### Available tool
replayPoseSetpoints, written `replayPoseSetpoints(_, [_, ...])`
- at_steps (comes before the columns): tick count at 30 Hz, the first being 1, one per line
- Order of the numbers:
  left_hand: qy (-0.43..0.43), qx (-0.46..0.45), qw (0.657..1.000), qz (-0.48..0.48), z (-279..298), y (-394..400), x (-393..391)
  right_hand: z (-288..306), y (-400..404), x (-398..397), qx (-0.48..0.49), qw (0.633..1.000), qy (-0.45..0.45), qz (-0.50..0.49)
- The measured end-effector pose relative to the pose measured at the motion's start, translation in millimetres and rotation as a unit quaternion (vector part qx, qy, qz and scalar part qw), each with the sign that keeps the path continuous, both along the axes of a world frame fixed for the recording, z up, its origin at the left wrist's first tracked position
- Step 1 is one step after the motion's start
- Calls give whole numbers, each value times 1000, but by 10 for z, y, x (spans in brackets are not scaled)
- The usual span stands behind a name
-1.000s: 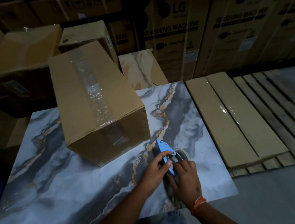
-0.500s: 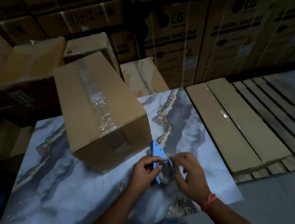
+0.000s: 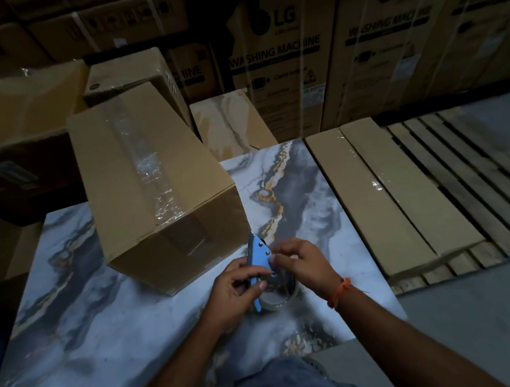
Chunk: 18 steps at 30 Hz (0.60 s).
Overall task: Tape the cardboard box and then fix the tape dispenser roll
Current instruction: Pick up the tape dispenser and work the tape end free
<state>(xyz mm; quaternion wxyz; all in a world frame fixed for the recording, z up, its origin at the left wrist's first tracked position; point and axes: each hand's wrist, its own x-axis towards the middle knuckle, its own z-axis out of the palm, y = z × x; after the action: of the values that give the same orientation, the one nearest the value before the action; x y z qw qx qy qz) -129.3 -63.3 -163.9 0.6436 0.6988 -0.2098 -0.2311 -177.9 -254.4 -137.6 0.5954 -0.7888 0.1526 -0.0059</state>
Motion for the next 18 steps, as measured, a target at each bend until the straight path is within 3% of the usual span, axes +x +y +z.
replayPoseSetpoints(11, [-27, 29, 999, -27, 90, 107, -5, -83, 98, -56, 55, 996, -40, -65])
replayPoseSetpoints(14, [-34, 40, 998, -32, 128, 109, -32, -89, 87, -35, 120, 987, 7, -109])
replayPoseSetpoints(18, [-21, 37, 998, -50, 188, 109, -46, 38, 10, 50, 221, 973, 50, -50])
